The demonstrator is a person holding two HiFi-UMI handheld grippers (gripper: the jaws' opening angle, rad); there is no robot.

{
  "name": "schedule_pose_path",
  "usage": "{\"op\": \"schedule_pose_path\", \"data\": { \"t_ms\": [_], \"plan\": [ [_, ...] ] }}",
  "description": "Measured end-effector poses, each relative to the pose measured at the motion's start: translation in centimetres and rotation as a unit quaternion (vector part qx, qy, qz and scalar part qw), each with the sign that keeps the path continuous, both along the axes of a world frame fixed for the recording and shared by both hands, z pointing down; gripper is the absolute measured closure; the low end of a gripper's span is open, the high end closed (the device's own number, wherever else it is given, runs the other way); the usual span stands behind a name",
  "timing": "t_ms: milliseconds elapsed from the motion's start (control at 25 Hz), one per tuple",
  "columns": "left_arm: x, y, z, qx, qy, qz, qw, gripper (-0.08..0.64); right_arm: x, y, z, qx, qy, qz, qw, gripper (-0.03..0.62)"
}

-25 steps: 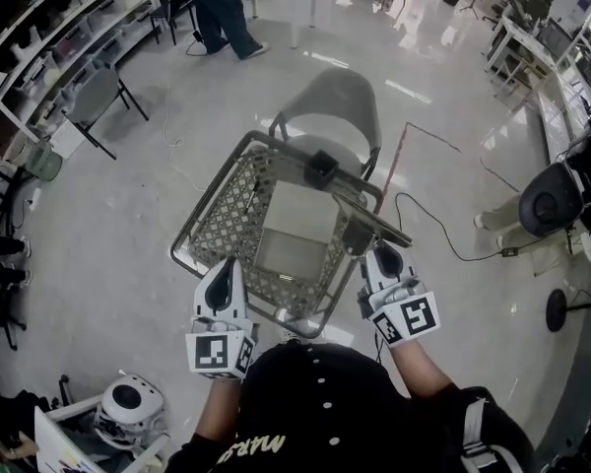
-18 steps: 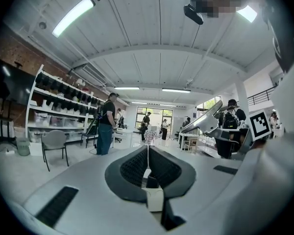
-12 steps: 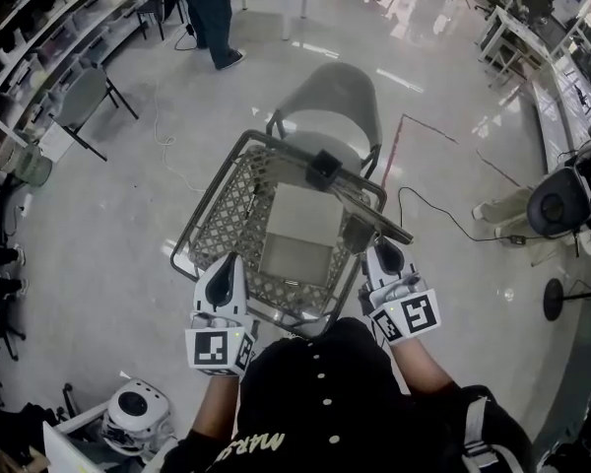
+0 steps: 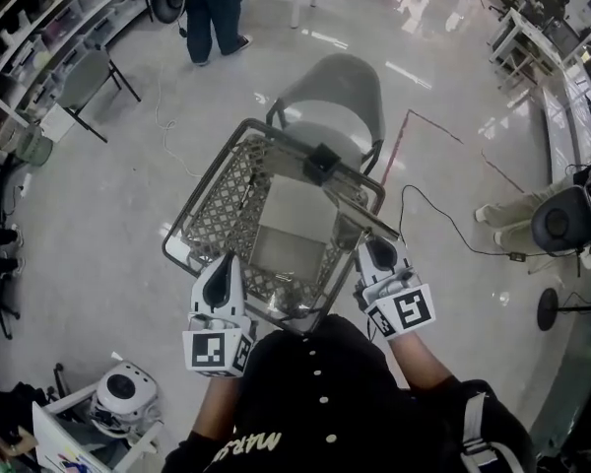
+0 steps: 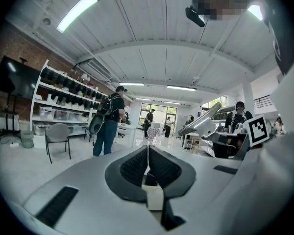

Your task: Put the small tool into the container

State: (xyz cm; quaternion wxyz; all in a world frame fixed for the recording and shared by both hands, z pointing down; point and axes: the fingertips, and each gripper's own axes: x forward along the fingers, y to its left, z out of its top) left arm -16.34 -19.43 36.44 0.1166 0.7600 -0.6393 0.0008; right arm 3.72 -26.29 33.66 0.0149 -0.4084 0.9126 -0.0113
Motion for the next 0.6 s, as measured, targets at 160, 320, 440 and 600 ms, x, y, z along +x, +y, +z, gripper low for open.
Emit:
{"op": "schedule_pose_path", "data": {
  "t_ms": [160,320,440,600],
  "plan": [
    [1.1,-0.1,-0.5,0.004,-0.006,0.006,1.0,0.528,-0.4,-1.1,0.4,0.005,0.022,-0.029,0.999,0.577],
    [1.5,0.4,0.2,-0.008,-0.008,0.006,0.9999,0.528,-1.4,-1.6,2.2,0.004,0.047,-0.059,0.997,0.577],
    [1.6,0.9,1.3,-0.027,-0.003,-0.008,0.9996,0.528,-2.0,-2.0,4.2,0.003,0.075,-0.078,0.994,0.577],
    [2.3,1.4,2.8,-0.046,-0.009,-0.014,0.9988,0.528,-3.2,-2.7,7.5,0.008,0.108,-0.105,0.989,0.577]
  ]
}}
